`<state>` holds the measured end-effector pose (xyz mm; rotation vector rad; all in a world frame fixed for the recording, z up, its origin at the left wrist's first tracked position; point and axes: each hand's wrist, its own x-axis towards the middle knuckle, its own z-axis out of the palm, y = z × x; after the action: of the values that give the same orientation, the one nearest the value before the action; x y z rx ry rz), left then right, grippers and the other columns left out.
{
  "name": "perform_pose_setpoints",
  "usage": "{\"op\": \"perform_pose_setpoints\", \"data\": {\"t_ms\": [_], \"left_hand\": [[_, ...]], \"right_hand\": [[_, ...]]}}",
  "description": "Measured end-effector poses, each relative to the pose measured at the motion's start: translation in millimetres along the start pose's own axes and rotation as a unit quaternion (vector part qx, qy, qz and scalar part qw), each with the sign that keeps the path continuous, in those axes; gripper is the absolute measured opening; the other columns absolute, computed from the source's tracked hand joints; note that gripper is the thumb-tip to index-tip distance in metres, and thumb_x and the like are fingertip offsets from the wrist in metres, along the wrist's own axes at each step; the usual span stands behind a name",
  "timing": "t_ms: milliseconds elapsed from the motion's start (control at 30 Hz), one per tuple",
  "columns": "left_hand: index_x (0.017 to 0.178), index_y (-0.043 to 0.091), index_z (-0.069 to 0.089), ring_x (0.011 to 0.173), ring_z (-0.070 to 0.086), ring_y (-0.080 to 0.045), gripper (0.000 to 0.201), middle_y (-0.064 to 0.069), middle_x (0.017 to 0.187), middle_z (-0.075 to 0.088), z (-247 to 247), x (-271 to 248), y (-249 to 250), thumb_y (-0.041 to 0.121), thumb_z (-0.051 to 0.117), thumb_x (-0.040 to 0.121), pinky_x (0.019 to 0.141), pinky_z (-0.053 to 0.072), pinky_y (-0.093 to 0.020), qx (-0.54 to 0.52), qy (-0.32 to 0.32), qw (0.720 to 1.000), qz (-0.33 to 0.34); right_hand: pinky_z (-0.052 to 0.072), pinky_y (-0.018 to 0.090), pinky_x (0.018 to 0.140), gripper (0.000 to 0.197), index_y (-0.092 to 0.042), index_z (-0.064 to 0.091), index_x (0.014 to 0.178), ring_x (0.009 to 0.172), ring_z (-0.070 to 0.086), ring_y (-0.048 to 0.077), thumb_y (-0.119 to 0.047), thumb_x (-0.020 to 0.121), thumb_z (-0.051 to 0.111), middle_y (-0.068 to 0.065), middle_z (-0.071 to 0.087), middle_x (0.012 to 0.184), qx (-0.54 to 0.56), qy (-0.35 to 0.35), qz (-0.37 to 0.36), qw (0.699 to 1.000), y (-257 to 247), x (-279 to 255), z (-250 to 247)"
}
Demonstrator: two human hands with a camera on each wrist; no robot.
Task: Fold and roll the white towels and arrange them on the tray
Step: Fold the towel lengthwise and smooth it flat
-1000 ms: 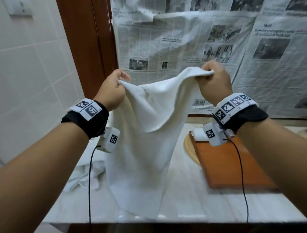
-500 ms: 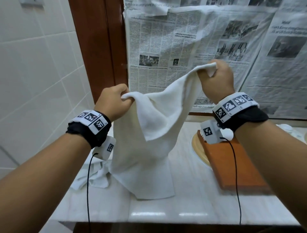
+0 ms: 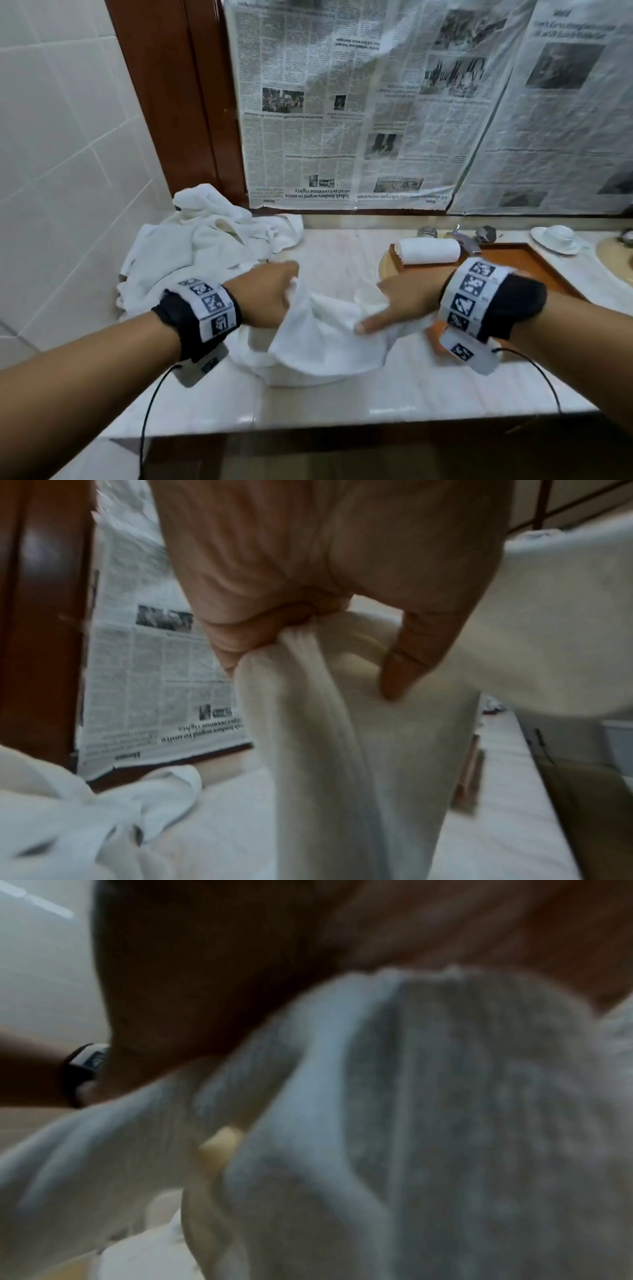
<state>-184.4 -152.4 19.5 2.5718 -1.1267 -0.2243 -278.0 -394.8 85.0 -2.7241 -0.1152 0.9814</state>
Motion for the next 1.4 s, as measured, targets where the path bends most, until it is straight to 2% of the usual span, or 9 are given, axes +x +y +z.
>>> {"op": "perform_pose_setpoints", "data": {"t_ms": [100, 333, 533, 733, 867, 1000, 1100, 1233, 1400], "left_hand": [[0.092, 0.021, 0.04, 0.075, 0.054, -0.022, 0.04, 0.004, 0.081, 0.053, 34.2, -10.2, 7.0, 0.047, 0.068, 0.08, 0.061, 0.036, -0.031, 0.033, -0.103, 0.993, -0.036], [0.15, 0.027, 0.034, 0.139, 0.038, -0.028, 0.058, -0.011, 0.156, 0.031, 138.1, -15.9, -18.2, 0.039, 0.05, 0.095, 0.111, 0.036, -0.035, 0.07, -0.211, 0.956, -0.193], [0.155, 0.039, 0.016, 0.141, 0.016, -0.036, 0.065, -0.011, 0.162, -0.004, 193.1, -37.2, -7.5, 0.024, 0.041, 0.097, 0.107, 0.04, -0.043, 0.099, -0.163, 0.951, -0.243], [0.101, 0.01, 0.062, 0.098, 0.059, -0.022, 0.022, -0.008, 0.114, 0.06, 173.1, -38.4, 26.4, 0.025, 0.056, 0.087, 0.087, 0.048, -0.033, -0.06, -0.275, 0.95, -0.137], [0.077, 0.012, 0.058, 0.069, 0.048, -0.018, 0.024, -0.002, 0.077, 0.059, 123.6, -17.8, 46.8, 0.03, 0.057, 0.093, 0.065, 0.041, -0.027, -0.112, -0.432, 0.887, -0.117], [0.111, -0.003, 0.065, 0.101, 0.058, -0.026, 0.025, -0.013, 0.118, 0.064, 68.9, 32.0, 21.7, 0.014, 0.056, 0.093, 0.08, 0.039, -0.023, -0.085, -0.208, 0.964, -0.142], [0.108, 0.003, 0.07, 0.103, 0.064, -0.025, 0.039, -0.013, 0.106, 0.069, 3.6, 72.4, 3.4, 0.029, 0.053, 0.086, 0.081, 0.043, -0.027, -0.157, 0.096, 0.969, -0.163], [0.082, 0.015, 0.07, 0.065, 0.055, -0.002, 0.026, -0.008, 0.075, 0.066, -96.4, 105.1, 16.6, 0.035, 0.055, 0.088, 0.058, 0.047, -0.023, -0.232, 0.375, 0.895, -0.07], [0.081, 0.029, 0.059, 0.071, 0.057, -0.003, 0.015, 0.01, 0.08, 0.062, -175.5, 106.3, 42.5, 0.017, 0.066, 0.087, 0.063, 0.048, -0.027, -0.252, 0.541, 0.799, 0.066]], "right_hand": [[0.041, 0.023, 0.101, 0.063, -0.035, 0.058, 0.13, 0.117, 0.057, 0.005, -0.048, 0.074, 0.083, -0.017, 0.065, 0.125, 0.046, -0.135, -0.033, 0.989, 9.3, 6.9, 31.9], [0.047, 0.039, 0.099, 0.077, -0.02, 0.042, 0.141, 0.117, 0.057, 0.028, -0.04, 0.077, 0.081, 0.006, 0.056, 0.131, -0.106, -0.018, 0.004, 0.994, 17.3, 78.8, 101.4], [0.048, 0.042, 0.1, 0.108, -0.033, 0.01, 0.156, 0.124, 0.054, 0.035, -0.034, 0.075, 0.081, 0.004, 0.01, 0.162, -0.054, 0.023, -0.034, 0.998, 37.2, 122.7, 172.5], [0.051, 0.038, 0.094, 0.045, -0.005, 0.066, 0.115, 0.102, 0.064, 0.025, -0.036, 0.082, 0.071, 0.014, 0.067, 0.117, -0.069, -0.122, -0.093, 0.986, 41.9, 97.8, 172.8], [0.052, 0.035, 0.095, 0.038, -0.011, 0.072, 0.099, 0.091, 0.067, 0.016, -0.04, 0.075, 0.079, 0.006, 0.073, 0.104, -0.006, -0.28, -0.085, 0.956, 59.7, 73.7, 137.8], [0.046, 0.031, 0.09, 0.049, -0.002, 0.064, 0.118, 0.109, 0.062, 0.025, -0.036, 0.085, 0.077, 0.014, 0.066, 0.123, -0.089, -0.047, -0.01, 0.995, 74.0, 79.7, 50.9], [0.04, 0.033, 0.099, 0.056, -0.006, 0.051, 0.136, 0.126, 0.053, 0.032, -0.037, 0.092, 0.067, 0.016, 0.056, 0.137, -0.03, 0.259, 0.02, 0.965, 73.7, 63.4, -41.6], [0.036, 0.013, 0.075, 0.046, -0.012, 0.06, 0.124, 0.106, 0.058, 0.022, -0.04, 0.089, 0.07, 0.006, 0.064, 0.116, 0.08, 0.572, -0.096, 0.81, 57.1, 15.1, -138.0], [0.033, 0.0, 0.081, 0.061, 0.005, 0.056, 0.12, 0.098, 0.055, 0.014, -0.042, 0.086, 0.073, 0.008, 0.061, 0.113, 0.076, 0.768, -0.207, 0.602, 55.2, -21.9, -174.9]]}}
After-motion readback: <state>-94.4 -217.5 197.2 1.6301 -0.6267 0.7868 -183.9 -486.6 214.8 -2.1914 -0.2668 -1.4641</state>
